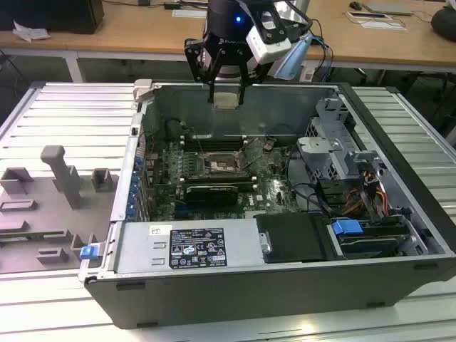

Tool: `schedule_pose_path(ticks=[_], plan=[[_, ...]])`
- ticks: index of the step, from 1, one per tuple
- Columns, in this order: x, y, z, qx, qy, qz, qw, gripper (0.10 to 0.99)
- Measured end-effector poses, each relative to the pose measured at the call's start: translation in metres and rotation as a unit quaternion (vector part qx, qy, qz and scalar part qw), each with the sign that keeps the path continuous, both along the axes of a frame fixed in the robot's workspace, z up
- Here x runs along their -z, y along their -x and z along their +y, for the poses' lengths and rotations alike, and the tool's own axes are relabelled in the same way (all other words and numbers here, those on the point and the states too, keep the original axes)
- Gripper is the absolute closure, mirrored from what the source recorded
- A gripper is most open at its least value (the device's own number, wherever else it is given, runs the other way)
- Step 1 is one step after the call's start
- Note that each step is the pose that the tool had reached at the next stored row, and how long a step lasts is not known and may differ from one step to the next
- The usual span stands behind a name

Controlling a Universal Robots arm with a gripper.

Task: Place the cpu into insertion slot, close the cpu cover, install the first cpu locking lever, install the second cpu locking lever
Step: 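Place the cpu into insertion slot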

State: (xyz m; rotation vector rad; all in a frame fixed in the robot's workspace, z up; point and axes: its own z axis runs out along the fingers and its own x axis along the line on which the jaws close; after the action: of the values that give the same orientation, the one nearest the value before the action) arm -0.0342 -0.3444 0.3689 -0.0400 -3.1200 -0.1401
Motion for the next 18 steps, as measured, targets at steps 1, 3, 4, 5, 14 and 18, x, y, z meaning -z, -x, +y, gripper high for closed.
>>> schedule_pose_path(ticks=[1, 3, 4, 5, 14, 18], plan=[[0.0, 0.0, 0.0, 0.0, 0.0, 0.0, 1.0, 0.549], [0.0, 0.0, 0.0, 0.003, 0.0, 0.0, 1.0, 0.549], [0.0, 0.0, 0.0, 0.006, 0.0, 0.0, 1.0, 0.549], [0.0, 0.0, 0.0, 0.007, 0.0, 0.0, 1.0, 0.549], [0.0, 0.0, 0.0, 0.017, 0.0, 0.0, 0.9998, 0.549], [0.0, 0.0, 0.0, 0.026, 0.0, 0.0, 0.9997, 0.549]])
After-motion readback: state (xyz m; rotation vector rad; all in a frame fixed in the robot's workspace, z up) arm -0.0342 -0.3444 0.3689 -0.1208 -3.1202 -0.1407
